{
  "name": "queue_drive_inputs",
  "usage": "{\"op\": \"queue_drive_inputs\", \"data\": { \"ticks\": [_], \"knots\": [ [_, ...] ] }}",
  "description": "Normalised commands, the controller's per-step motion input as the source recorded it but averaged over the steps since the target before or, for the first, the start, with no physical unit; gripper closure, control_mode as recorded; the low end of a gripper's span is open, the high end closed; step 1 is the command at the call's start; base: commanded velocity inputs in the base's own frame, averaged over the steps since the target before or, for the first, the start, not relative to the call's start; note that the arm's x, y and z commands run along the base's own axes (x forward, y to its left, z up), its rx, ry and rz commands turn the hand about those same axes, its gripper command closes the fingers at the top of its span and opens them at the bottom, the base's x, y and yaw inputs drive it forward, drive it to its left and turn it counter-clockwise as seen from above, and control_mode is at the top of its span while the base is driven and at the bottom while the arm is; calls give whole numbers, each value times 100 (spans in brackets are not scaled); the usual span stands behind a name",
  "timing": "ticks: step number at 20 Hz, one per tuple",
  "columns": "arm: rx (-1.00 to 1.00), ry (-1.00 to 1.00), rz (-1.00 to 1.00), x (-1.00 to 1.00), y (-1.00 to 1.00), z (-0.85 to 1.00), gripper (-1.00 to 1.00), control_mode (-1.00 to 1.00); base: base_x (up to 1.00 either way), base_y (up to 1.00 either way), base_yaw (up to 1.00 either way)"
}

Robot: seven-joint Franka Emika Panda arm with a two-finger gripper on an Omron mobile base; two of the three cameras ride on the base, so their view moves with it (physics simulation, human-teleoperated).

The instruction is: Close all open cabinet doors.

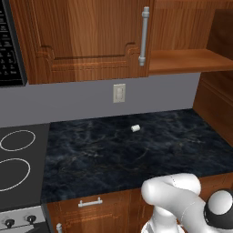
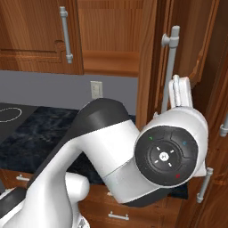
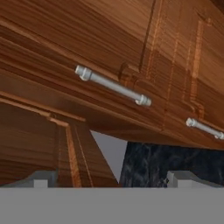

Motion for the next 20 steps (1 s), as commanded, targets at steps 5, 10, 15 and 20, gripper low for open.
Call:
{"op": "queue_drive_inputs", "data": {
  "ticks": [5,10,15,20],
  "knots": [
    [0,0,10,10,39,0,-100,-100,0,0,0],
    [0,0,13,7,32,0,-100,-100,0,0,0],
    [0,0,10,24,50,0,-100,-100,0,0,0],
    [0,0,9,36,49,0,-100,-100,0,0,0]
  ]
}}
